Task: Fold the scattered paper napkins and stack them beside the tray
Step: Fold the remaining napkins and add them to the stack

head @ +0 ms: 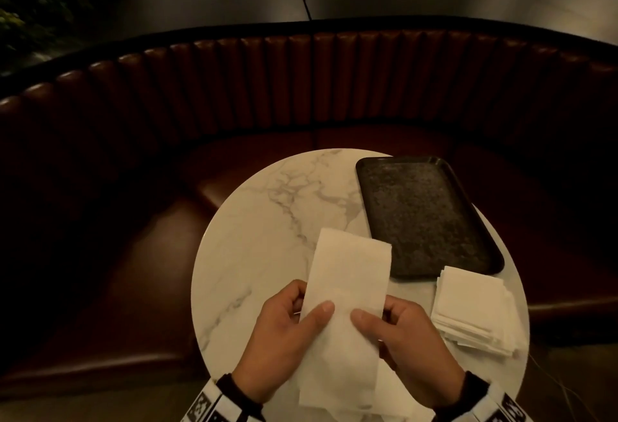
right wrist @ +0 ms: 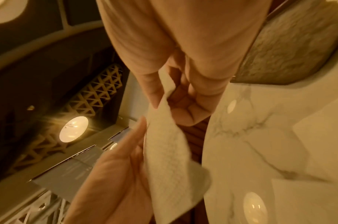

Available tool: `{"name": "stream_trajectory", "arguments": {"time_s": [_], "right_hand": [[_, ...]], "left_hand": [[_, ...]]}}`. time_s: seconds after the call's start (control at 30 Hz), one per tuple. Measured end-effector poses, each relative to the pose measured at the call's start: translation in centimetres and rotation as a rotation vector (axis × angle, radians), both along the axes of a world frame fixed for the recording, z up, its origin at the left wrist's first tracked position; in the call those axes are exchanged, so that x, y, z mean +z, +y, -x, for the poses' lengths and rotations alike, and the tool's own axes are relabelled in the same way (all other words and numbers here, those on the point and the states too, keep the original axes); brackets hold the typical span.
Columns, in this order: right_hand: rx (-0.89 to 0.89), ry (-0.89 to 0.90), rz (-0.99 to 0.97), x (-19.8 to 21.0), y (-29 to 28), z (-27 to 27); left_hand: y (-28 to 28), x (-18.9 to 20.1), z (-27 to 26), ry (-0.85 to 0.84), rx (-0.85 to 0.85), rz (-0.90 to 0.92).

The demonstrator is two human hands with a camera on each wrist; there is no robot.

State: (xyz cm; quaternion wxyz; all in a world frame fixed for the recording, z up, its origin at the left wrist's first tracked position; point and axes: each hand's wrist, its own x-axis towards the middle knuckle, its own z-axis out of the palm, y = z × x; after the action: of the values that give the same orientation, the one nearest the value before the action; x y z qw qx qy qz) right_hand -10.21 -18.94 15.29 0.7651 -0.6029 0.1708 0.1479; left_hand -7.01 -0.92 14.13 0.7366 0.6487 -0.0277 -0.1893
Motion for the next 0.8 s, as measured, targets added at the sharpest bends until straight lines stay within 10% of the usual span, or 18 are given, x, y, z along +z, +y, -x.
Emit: {"name": "stream_trajectory", "arguments": {"time_s": [0.47,0.8], "right_hand": [[-0.012,-0.346,0.189,3.7,-1.4,0.9],[-0.044,-0.256,0.019,4.2,-2.6,1.6]], "left_hand": [[0.6,2.9,0.5,-0.172,0.027,-0.022],[0.3,4.8,0.1,-0.206,0.009,0.144]]}}
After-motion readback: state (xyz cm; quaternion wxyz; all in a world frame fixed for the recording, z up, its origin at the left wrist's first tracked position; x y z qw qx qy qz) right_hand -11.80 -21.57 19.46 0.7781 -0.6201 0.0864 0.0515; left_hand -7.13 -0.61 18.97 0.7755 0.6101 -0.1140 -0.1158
